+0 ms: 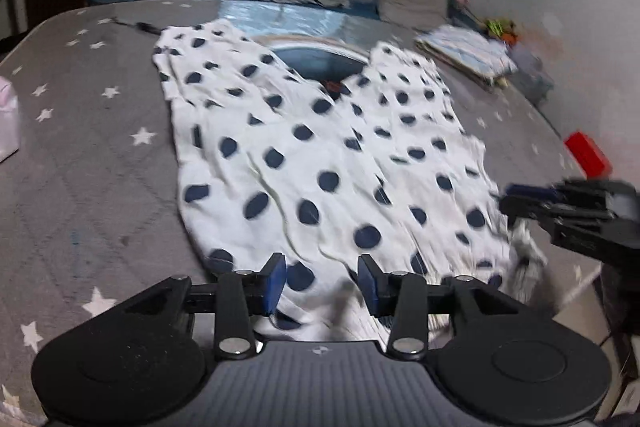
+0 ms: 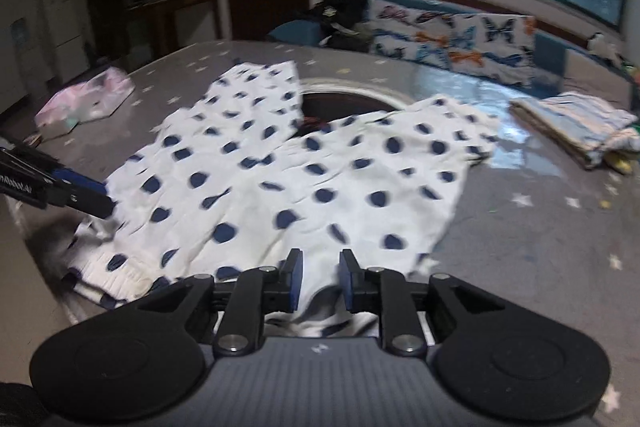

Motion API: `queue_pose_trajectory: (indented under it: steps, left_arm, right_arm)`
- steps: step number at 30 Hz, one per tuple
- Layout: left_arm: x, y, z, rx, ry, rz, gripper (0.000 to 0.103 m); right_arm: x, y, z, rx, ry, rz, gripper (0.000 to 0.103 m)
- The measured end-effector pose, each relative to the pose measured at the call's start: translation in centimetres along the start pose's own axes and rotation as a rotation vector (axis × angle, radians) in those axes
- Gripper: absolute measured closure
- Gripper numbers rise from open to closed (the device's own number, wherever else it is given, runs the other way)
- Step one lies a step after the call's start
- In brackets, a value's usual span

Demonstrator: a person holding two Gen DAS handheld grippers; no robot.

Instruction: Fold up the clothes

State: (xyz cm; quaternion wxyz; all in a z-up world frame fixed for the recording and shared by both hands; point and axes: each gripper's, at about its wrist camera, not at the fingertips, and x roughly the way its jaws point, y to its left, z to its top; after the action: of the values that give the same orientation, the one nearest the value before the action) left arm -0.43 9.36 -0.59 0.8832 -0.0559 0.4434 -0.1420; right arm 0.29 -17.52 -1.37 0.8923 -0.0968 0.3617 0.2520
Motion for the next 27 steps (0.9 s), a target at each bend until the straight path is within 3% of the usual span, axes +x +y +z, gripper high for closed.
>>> queue_pose_trajectory:
  steps: [5,8,11,12,14,23,27]
  left_arm:
    - [1.2,0.3,-1.1,0.012,0.052,0.025,0.058]
    - [1.2,0.8,-1.3,0.014,0.053,0.017,0.058]
    - [1.1,0.7,-1.3,0.052,0.060,0.026,0.058]
    - [1.1,0.6,-1.3,0.070,0.064,0.031,0.059]
    - [1.1,0.3,-1.5,0.115,0.069,0.045,0.060]
    - [0.4,0.8,-1.2,0.179,0.098,0.053,0.059]
    - [-1.4,0.5,0.2,0.177,0.058,0.067,0.053]
  right_arm:
    - [1.7,0.2,-1.5,-0.008,0.080,0.015,0.082]
    - [1.4,-0.2,-1.8,0.006,0.080,0.017,0.080]
    - [1.0,-0.8,-1.1,0.029,0.051,0.025,0.072]
    - [0.8,-1.1,-0.7,0.038,0.036,0.030,0.063]
    - [0.9,-1.9,0.1,0.051,0.011,0.019,0.057]
    - [6.3,-7.3,2.5,0.091,0.026,-0.063,0.057]
    - [7.2,-8.9,2.1,0.119,0.041,-0.077,0.057]
